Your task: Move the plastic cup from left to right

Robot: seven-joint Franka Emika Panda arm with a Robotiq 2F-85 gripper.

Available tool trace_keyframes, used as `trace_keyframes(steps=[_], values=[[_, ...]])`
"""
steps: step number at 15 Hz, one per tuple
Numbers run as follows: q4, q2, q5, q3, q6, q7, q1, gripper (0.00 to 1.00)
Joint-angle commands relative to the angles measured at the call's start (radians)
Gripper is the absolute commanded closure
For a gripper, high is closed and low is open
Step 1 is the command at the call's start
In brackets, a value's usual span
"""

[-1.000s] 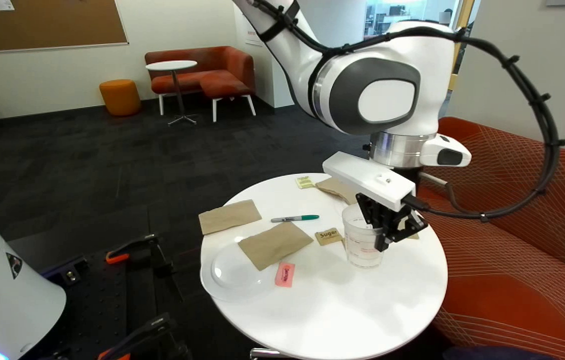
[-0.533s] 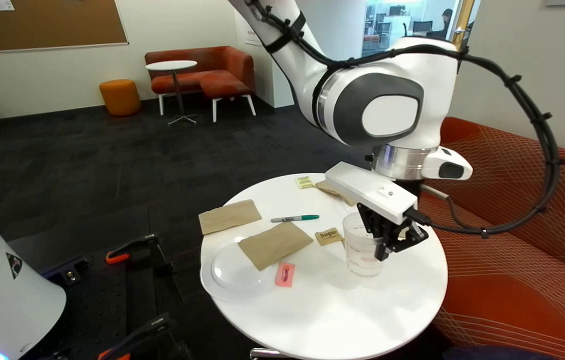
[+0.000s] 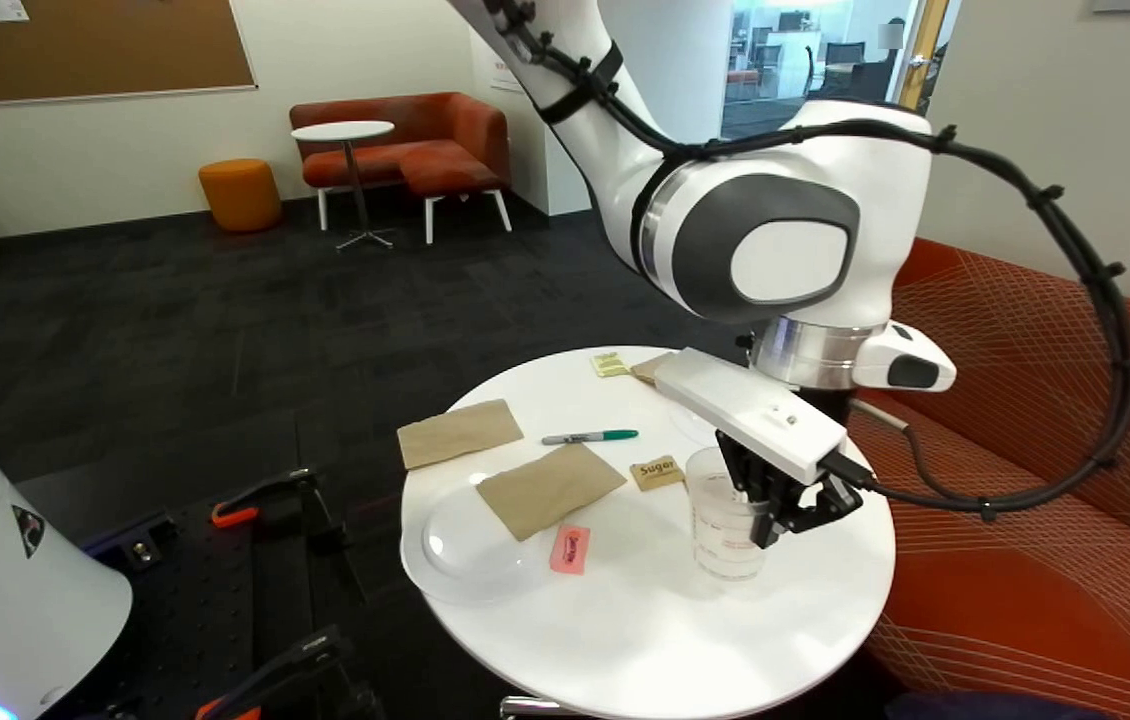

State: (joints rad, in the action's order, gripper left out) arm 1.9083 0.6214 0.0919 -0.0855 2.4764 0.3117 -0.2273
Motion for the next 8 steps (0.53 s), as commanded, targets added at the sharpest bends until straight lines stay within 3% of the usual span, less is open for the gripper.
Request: trace_keyframes(steps=[1,7,8], values=[[-0.027,0.024,-0.008,0.019,0.007,0.026,-0.016,0.99],[-0.052,0.052,-0.005,0.028,0.005,0.019,-0.010,0.99],[-0.055,0.056,-0.003,0.028,0.005,0.018,-0.008,0.71]])
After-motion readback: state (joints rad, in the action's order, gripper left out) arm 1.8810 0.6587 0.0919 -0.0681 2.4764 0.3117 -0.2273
